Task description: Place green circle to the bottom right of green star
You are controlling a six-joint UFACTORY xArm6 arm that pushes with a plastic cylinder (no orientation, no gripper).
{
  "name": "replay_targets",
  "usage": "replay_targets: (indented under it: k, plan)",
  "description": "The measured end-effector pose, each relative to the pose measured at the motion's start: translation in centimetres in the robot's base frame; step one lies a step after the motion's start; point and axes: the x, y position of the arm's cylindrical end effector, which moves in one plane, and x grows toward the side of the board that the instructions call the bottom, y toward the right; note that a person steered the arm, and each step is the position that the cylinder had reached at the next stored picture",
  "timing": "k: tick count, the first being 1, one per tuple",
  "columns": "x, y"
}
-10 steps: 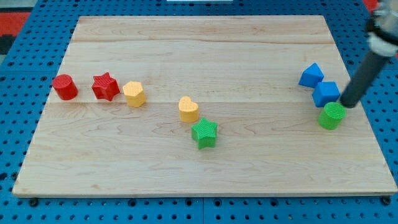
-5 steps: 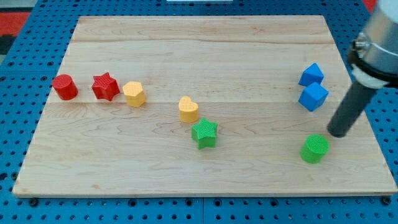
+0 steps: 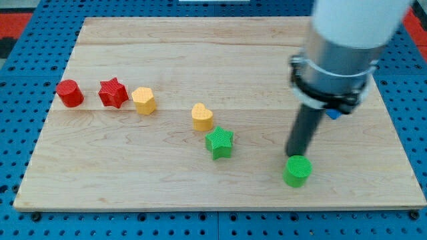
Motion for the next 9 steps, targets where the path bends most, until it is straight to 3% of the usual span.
replay_targets:
  k: [2,4,7,9]
  plan:
    - [0.1,7.4]
    - [1.7,7.9]
    - [4.1,-4.2]
    - [4.1,-3.7]
